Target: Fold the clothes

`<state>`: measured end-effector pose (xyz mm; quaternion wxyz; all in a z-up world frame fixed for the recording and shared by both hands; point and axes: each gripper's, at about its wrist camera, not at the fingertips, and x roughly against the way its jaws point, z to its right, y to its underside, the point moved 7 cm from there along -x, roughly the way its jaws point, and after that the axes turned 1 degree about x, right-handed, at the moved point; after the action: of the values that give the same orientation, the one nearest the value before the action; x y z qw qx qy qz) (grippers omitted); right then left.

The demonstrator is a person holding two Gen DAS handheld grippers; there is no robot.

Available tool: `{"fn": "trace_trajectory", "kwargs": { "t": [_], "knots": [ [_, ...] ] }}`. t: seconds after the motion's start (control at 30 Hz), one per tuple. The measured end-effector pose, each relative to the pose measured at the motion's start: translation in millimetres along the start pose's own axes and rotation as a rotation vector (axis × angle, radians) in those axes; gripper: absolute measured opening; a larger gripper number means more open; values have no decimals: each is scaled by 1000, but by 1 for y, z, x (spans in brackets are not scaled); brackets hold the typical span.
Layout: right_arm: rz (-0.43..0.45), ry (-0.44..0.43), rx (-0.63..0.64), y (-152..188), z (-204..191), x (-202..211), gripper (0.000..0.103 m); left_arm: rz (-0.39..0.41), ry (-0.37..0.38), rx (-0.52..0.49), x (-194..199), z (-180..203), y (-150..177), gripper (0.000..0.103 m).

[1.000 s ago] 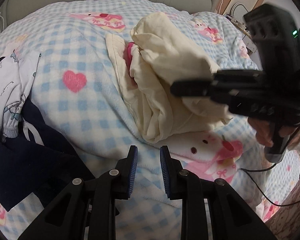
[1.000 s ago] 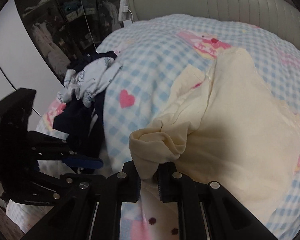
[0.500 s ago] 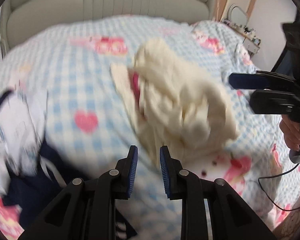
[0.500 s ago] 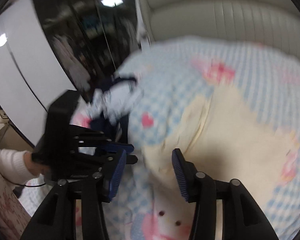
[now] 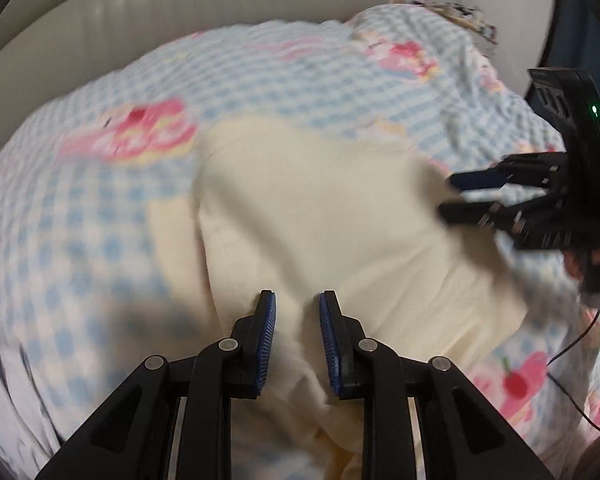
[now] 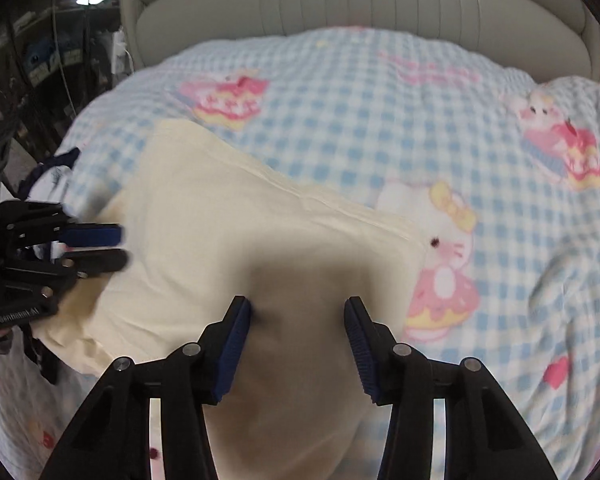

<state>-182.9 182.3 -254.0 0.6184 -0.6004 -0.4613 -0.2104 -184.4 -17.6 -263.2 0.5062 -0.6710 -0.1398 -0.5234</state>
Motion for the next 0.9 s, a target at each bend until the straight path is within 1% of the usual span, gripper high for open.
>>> {"fn": "trace_trajectory", "kwargs": {
  "t": [0.07, 0.13, 0.17, 0.27, 0.3, 0.37, 0.4, 0.47, 0.5, 0.57, 0.6, 0.63, 0.7, 0.73, 0.77, 0.8, 0.83, 0.87, 0.9],
  "knots": [
    [-23, -21, -30, 6, 10, -6, 48, -29, -21, 43, 2, -16, 21, 16],
    [9, -39, -67, 4, 13, 6, 49, -41, -36, 45, 9, -18, 35, 16],
    [38, -30, -69, 2, 13, 14, 49, -34, -37, 45, 15, -18, 37, 16],
    [145, 27, -32, -11, 9, 40, 49, 77, 1, 21, 48, -6, 15, 15],
    [165, 28, -6, -15, 4, 42, 50, 102, 29, 11, 52, 2, 4, 15],
    [161, 33, 50, -17, -10, 36, 51, 150, 86, -11, 60, 17, -17, 15],
    [150, 26, 65, -16, -17, 30, 51, 157, 113, -23, 56, 27, -25, 15],
    [128, -6, 79, -12, -26, 18, 51, 113, 128, -61, 26, 46, -31, 15],
    [109, -14, 87, -9, -30, 10, 51, 84, 104, -91, 9, 52, -29, 15],
    [53, 0, 116, 0, -33, -9, 50, 32, 21, -161, -20, 57, -18, 16],
    [35, 28, 137, 5, -29, -15, 48, 27, 13, -161, -24, 52, -12, 16],
    [28, 46, 137, 9, -21, -15, 48, 23, 20, -137, -25, 43, -7, 16],
    [22, 64, 101, 16, -2, -10, 48, 20, 11, -90, -20, 22, 4, 14],
    [16, 66, 73, 20, 9, -7, 50, 19, 3, -66, -16, 11, 9, 9],
    [6, 60, 35, 24, 20, -4, 53, 16, -12, -60, -12, 4, 15, 9],
    [1, 65, 2, 28, 29, 0, 57, 14, -32, -69, -6, 1, 19, 9],
    [3, 84, -26, 31, 37, 4, 57, 15, -49, -75, 0, 0, 21, 9],
    [17, 88, -39, 31, 38, 10, 57, 26, -60, -76, 8, 1, 22, 9],
    [43, 78, -38, 29, 33, 17, 57, 48, -50, -73, 17, 5, 21, 9]
  ]
}}
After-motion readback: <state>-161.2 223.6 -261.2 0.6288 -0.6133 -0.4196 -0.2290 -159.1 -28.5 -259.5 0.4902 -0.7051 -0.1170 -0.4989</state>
